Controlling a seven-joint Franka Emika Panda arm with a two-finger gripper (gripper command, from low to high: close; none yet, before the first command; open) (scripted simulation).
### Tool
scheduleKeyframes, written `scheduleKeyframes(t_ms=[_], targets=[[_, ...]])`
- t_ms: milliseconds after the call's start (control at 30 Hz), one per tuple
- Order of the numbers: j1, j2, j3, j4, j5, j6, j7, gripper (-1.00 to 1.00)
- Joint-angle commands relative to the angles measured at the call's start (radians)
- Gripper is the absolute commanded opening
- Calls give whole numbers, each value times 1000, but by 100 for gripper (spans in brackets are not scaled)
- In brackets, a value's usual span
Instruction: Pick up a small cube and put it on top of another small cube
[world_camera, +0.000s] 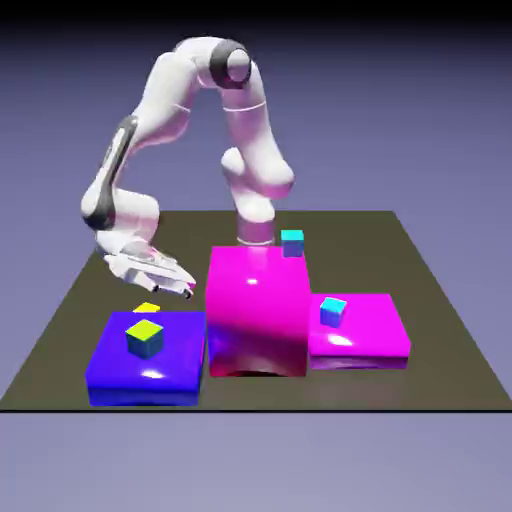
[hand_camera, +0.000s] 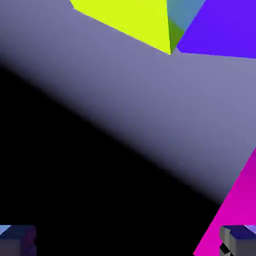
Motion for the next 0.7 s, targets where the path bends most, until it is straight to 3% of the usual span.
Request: scheduleKeyframes(t_ms=[0, 467, 633, 667], targets=[[-12, 20, -18, -21, 44, -20, -3, 0], [-75, 287, -343, -388, 614, -191, -11, 0], [-46, 389, -220, -254, 768, -161, 11, 0], [-46, 389, -220, -254, 768, -161, 11, -100]])
